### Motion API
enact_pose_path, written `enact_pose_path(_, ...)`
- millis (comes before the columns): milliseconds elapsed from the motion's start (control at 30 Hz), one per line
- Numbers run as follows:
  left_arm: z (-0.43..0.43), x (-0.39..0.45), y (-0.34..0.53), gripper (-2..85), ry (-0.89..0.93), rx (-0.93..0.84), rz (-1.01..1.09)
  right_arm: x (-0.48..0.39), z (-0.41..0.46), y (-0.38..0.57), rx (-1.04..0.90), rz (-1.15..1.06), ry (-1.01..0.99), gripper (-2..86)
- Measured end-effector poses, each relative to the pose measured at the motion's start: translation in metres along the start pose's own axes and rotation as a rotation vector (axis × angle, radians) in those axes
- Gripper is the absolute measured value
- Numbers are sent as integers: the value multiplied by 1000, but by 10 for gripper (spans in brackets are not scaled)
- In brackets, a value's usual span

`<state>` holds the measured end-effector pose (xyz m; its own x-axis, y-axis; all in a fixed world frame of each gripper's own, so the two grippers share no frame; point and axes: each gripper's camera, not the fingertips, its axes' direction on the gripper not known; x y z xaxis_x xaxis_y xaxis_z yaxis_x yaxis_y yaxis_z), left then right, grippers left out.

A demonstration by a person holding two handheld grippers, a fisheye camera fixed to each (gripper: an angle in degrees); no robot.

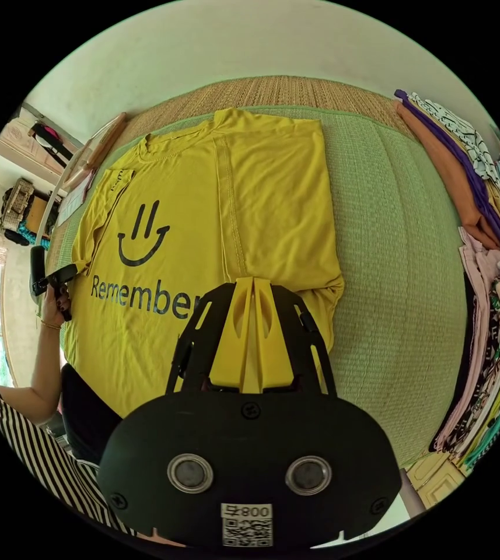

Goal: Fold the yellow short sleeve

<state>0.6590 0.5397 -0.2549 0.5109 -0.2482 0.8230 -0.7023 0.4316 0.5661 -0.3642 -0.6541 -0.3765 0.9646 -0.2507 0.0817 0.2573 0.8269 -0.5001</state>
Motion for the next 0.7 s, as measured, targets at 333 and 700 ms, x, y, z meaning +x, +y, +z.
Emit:
enact_pose_path(333, -60, 47, 46, 4, 21, 168, 34, 67, -43, 86, 34, 81, -169, 2)
enact_pose_path(700, -140, 101, 202, 42, 8, 231, -225, 146, -63, 221, -10, 197, -350, 44)
